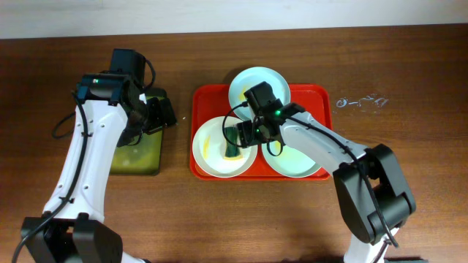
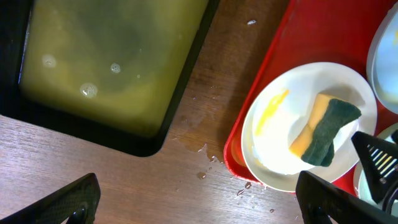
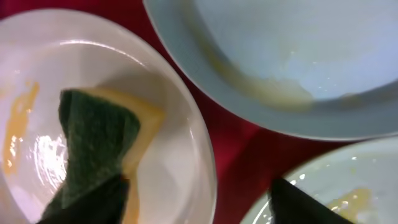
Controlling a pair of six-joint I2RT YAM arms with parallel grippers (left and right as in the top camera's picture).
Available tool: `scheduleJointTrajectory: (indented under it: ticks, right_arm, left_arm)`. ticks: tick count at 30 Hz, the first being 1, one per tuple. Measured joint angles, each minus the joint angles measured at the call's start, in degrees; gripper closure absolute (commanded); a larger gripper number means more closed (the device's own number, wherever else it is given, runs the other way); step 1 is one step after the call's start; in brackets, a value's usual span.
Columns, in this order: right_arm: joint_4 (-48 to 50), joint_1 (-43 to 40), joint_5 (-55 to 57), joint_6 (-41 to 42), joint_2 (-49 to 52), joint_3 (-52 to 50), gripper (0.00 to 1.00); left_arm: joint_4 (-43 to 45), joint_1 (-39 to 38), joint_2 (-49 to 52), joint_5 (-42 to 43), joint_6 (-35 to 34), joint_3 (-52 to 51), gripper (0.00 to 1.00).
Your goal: Clean dirty plates on tray and stack at the side
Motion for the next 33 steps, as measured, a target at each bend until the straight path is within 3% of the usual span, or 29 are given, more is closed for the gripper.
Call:
scheduleJointTrajectory:
  ticks: [8, 14, 18, 20, 23, 26, 28, 29, 30, 32, 33]
  right_arm:
    - [2.9, -0.1, 0.0, -0.8, 3.0, -0.3, 0.52]
    - [3.6, -2.4, -0.8, -0.9, 4.4, -0.3, 0.76]
    - [3.6, -2.5, -1.7, -0.9, 4.5, -0.3, 0.75]
    - [3.6, -2.5, -1.7, -0.9, 4.5, -0.3, 0.67]
    - [3.6, -2.5, -2.1, -1.0, 4.5, -0.3, 0.69]
    - [3.6, -2.5, -2.1, -1.0, 4.5, -0.3, 0.9]
    - [3.6, -2.4, -3.9, -0.9, 4.7, -0.3, 0.91]
    - [3.6, -2.5, -4.1, -0.8, 4.7, -0.3, 0.91]
    - [3.7, -2.5, -4.1, -0.8, 4.7, -0.3, 0.91]
    - [3.8, -2.5, -4.2, -0.8, 4.7, -0.3, 0.91]
    - [3.8, -2.5, -4.3, -0.8, 4.7, -0.3, 0.91]
  left_arm:
    - [0.0, 0.0, 0.0, 0.0, 0.0, 0.0, 0.01]
    - [0.0, 0.0, 0.0, 0.0, 0.0, 0.0, 0.01]
    - [0.0, 0.0, 0.0, 0.0, 0.0, 0.0, 0.01]
    - [0.0, 0.0, 0.0, 0.0, 0.0, 0.0, 0.01]
    - [0.0, 0.0, 0.0, 0.0, 0.0, 0.0, 0.01]
    - [0.2, 0.0, 0.0, 0.2, -0.1, 0.0, 0.01]
    - [3.8, 0.0, 0.0, 3.7, -2.5, 0.0, 0.54]
    - [5.1, 0.0, 0.0, 5.2, -3.3, 0.0, 0.61]
    - [5.1, 0.0, 0.0, 6.7, -3.8, 0.0, 0.6]
    - [5.9, -1.6, 0.0, 10.3, -4.5, -1.5, 0.46]
    - [7.6, -3.1, 0.0, 11.1, -4.7, -3.1, 0.43]
